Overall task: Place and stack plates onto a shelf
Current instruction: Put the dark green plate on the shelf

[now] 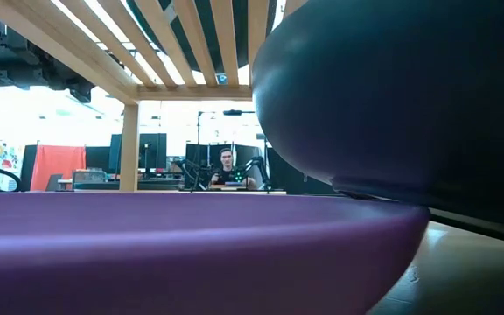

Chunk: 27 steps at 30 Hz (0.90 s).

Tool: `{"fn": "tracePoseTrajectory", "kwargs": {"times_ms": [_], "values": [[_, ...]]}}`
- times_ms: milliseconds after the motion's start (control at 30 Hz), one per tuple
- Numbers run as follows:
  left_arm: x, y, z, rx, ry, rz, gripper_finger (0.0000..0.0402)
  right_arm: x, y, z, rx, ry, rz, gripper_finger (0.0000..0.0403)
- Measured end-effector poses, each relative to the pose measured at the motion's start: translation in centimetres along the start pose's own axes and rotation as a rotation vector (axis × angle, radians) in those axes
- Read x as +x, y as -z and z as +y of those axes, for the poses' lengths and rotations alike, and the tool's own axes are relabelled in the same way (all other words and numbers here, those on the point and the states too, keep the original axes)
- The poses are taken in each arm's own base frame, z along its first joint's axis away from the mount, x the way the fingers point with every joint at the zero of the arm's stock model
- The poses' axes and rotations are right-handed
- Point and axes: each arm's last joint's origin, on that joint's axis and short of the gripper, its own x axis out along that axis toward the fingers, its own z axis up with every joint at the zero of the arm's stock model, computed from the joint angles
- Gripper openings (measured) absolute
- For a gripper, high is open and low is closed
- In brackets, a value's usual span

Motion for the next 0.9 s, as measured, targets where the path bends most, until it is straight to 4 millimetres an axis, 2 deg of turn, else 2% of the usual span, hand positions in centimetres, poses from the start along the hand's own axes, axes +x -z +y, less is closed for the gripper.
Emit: {"fn": "tracePoseTrajectory", "kwargs": {"times_ms": [367,900], "values": [[0.02,0.02,0.00,0.000,0.000,0.003,0.0125,0.06,-0.20,0.28,-0.005,-0.008,-0.002,0.0019],[0.02,0.00,0.00,0.000,0.000,0.001,0.0125,0.06,-0.10,0.34,-0.004,-0.014,0.008,0.0051]]}}
